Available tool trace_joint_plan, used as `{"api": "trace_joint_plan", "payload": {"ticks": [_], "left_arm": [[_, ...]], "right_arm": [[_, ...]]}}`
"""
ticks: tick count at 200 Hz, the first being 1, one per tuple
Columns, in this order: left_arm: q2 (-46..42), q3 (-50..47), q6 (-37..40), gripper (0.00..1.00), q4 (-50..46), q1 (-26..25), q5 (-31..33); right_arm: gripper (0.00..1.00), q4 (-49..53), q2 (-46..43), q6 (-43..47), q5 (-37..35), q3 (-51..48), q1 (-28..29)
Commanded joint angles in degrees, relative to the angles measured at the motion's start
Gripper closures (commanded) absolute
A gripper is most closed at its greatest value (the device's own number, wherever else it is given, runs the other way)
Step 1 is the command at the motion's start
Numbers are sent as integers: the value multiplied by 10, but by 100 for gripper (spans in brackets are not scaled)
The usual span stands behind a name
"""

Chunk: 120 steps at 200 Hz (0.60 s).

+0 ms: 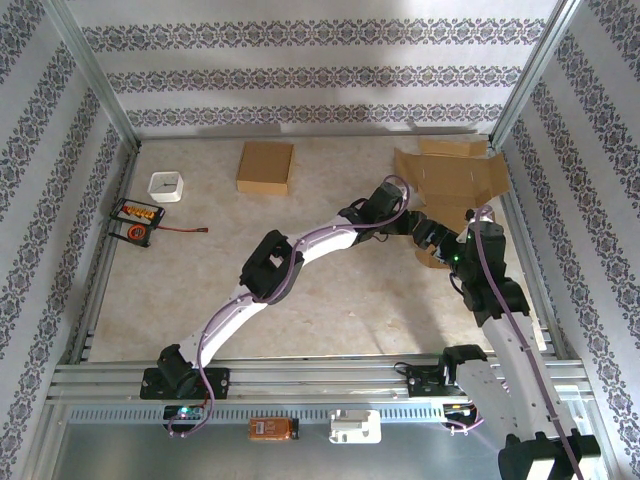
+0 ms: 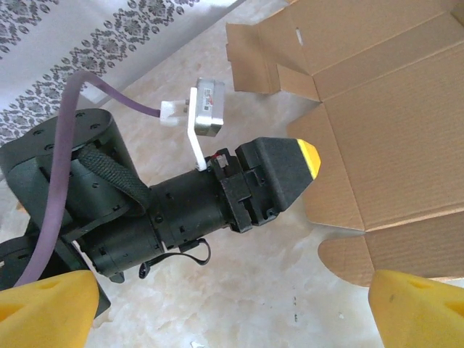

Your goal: Fold the paper box

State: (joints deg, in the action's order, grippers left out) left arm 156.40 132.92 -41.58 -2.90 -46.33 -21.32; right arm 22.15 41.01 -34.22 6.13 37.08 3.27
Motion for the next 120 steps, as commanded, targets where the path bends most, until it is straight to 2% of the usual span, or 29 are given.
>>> {"api": "trace_joint_plan", "payload": {"ticks": [1, 22, 42, 69, 120], "left_arm": [[37, 8, -1, 47, -125, -18, 33], [38, 32, -1, 46, -187, -18, 73], [53, 58, -4, 48, -194, -18, 58], [93, 124, -9, 63, -217, -18, 34], [104, 130, -18, 75, -156, -18, 0]], "right_arm": [[4, 10, -14, -1, 14, 5, 6], [4, 12, -20, -2, 17, 4, 6], [4, 12, -23, -2, 14, 3, 6], [4, 11, -25, 2, 13, 6, 6], [4, 17, -35, 4, 13, 1, 6]]}}
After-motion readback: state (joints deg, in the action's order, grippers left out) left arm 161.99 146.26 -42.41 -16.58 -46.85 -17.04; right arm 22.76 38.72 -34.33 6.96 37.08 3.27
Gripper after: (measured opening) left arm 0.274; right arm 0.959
